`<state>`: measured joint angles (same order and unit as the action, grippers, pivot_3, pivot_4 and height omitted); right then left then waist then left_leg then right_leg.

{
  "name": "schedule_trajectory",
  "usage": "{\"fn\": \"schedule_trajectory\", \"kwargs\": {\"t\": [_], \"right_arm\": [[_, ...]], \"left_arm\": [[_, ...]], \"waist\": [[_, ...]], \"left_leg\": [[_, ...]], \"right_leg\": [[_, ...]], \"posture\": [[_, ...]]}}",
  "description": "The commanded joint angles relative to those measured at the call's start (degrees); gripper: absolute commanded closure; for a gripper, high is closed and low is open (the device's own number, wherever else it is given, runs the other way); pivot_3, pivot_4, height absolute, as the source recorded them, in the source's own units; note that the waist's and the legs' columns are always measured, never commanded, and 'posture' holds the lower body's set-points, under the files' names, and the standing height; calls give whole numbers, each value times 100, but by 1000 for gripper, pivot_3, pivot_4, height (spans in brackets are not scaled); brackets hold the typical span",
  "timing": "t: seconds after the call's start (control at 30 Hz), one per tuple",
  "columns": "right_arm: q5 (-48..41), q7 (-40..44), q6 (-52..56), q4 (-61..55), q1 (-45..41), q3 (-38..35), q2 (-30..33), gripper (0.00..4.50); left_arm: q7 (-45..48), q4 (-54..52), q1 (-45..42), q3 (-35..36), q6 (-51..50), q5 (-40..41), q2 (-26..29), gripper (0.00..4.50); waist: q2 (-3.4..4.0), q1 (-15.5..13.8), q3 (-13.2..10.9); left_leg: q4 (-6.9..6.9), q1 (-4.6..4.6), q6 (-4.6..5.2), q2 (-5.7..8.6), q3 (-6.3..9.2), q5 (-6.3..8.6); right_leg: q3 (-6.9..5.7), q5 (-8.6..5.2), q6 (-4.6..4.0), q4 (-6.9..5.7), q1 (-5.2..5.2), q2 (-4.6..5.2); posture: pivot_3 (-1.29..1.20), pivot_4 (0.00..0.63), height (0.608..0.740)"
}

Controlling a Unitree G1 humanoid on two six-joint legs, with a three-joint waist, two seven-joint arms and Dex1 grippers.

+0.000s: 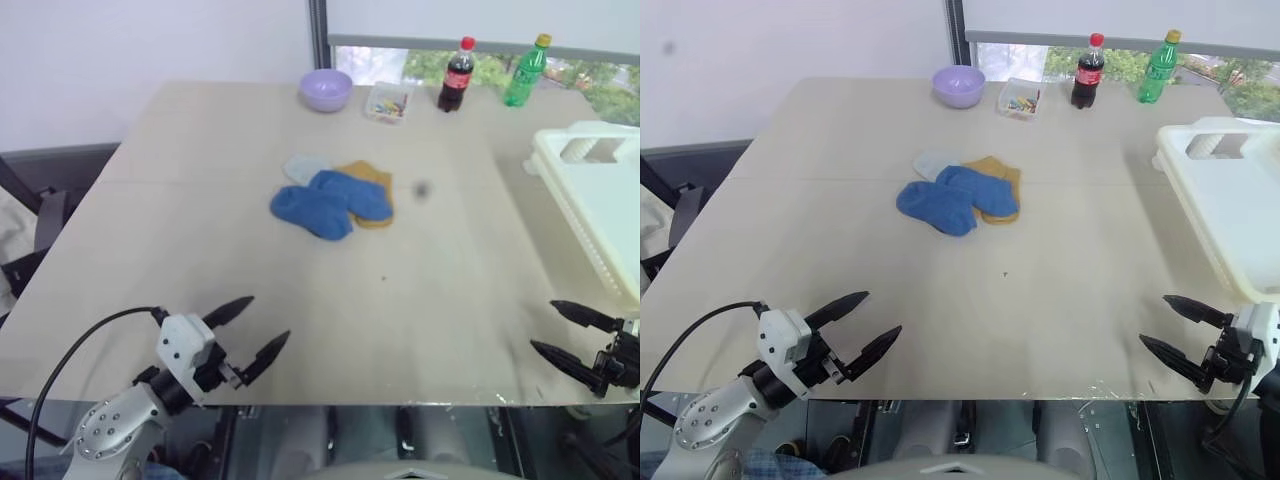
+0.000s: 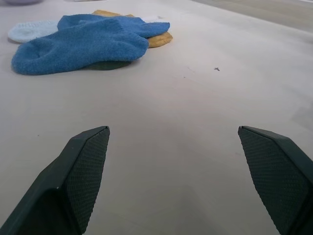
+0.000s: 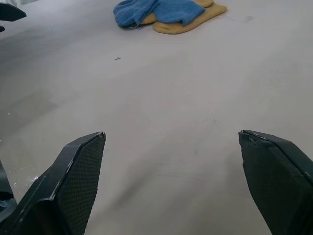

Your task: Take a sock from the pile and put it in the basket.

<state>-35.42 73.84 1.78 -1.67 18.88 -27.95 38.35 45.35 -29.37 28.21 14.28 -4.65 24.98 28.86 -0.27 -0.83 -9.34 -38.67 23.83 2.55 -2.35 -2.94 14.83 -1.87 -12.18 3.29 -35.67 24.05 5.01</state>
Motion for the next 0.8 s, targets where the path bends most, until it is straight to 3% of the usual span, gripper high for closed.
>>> {"fn": "schedule_trajectory", "kwargs": {"t": [0.03, 0.8], "right_arm": [[-16, 65, -33, -28, -24, -63, 128, 57], [3, 25, -20, -119, -179, 68, 73, 57]], "left_arm": [[-3, 18, 18, 54, 158, -8, -7, 0], [3, 227, -30, 5, 324, -28, -64, 0]], "waist": [[0, 0, 0], [0, -1, 1]], "left_leg": [[0, 0, 0, 0, 0, 0], [-2, -5, 1, 4, -6, -1]], "right_leg": [[0, 0, 0, 0, 0, 0], [5, 1, 0, -8, -1, -4]], "posture": [[0, 150, 729], [0, 150, 729]]}}
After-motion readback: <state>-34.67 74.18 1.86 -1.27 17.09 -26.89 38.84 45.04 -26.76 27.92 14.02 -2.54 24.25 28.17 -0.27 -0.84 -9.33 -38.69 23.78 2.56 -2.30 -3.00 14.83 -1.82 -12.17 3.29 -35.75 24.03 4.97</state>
